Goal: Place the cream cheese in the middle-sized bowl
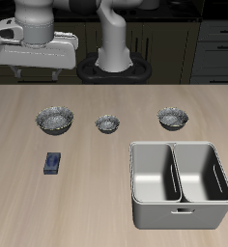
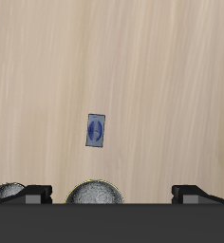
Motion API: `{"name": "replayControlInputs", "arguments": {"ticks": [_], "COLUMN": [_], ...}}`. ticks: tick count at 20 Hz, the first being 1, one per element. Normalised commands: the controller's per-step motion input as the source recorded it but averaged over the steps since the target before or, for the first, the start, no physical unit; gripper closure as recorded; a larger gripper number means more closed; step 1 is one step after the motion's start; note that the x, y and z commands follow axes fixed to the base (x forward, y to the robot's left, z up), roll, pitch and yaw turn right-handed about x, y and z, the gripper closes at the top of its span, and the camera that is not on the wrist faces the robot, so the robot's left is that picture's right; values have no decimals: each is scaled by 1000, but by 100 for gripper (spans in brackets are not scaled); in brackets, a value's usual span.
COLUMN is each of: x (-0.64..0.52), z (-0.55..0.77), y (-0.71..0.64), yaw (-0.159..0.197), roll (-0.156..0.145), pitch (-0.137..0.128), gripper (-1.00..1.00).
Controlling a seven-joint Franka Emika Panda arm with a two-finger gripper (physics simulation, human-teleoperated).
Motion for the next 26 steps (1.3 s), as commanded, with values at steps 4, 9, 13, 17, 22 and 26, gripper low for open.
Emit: {"name": "replayControlInputs", "arguments": {"ticks": [4, 9, 13, 17, 22, 26], "x": [87, 23, -11, -81, -91, -86], "z": [46, 12, -218, -355, -388, -285], "y": [-20, 18, 132, 157, 41, 61], "yaw": [-6, -14, 3, 15, -23, 16], "roll": [-7, 19, 24, 15, 0, 15], "pitch": [-5, -4, 14, -12, 9, -13], "gripper": [-100, -100, -100, -100, -100, -100]}}
